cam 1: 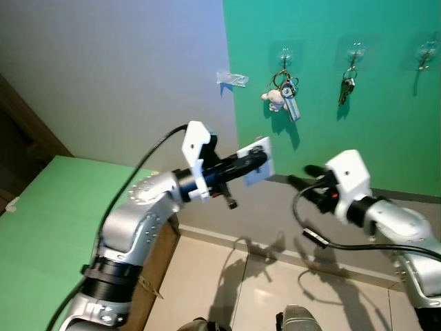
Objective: Hang keys on a hook
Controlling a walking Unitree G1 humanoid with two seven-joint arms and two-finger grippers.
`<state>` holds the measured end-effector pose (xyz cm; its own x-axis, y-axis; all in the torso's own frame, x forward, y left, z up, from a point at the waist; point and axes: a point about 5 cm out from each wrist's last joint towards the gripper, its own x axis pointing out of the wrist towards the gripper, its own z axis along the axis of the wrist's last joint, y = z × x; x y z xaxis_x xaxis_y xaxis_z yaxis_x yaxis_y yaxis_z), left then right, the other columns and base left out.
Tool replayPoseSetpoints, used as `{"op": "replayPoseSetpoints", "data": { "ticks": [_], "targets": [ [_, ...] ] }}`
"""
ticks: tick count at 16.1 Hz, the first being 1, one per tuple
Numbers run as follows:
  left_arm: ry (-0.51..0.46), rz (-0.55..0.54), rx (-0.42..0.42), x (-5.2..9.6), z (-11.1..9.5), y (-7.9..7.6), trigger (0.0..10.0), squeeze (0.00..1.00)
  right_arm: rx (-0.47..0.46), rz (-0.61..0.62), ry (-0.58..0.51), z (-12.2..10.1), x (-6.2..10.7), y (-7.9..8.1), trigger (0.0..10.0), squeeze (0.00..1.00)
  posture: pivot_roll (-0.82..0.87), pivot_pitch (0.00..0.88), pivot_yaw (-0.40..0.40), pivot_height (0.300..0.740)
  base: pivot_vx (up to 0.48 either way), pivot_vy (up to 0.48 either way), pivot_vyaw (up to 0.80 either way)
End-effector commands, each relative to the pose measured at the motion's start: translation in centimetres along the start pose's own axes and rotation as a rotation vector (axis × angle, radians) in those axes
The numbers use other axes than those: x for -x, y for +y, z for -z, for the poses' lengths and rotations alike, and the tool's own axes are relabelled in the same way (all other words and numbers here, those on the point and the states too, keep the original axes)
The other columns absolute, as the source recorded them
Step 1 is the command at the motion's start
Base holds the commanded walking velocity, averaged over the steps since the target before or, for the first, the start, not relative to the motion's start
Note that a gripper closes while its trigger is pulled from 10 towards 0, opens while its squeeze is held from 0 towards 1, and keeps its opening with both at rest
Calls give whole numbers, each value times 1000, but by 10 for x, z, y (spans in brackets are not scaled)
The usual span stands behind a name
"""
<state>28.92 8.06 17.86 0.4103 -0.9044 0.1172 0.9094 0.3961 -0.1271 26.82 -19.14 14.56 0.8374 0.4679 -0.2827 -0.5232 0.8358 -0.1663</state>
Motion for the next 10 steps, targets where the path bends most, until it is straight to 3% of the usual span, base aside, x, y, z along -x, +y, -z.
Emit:
{"op": "replayPoseSetpoints", "data": {
  "ticks": [1,5,10],
  "targets": [
    [9,-7,-27,4,-2,2,0,0,9,6,-10,0,-1,0,10000,0,-289,78,185,720,0,0,0],
    [9,-2,-33,4,-3,3,0,0,7,5,-21,-5,2,-4,10000,0,-290,73,184,720,0,0,0],
    [21,-6,-51,9,-4,7,0,0,68,52,-45,-22,16,-32,10000,0,-297,83,188,720,0,0,0]
  ]
}}
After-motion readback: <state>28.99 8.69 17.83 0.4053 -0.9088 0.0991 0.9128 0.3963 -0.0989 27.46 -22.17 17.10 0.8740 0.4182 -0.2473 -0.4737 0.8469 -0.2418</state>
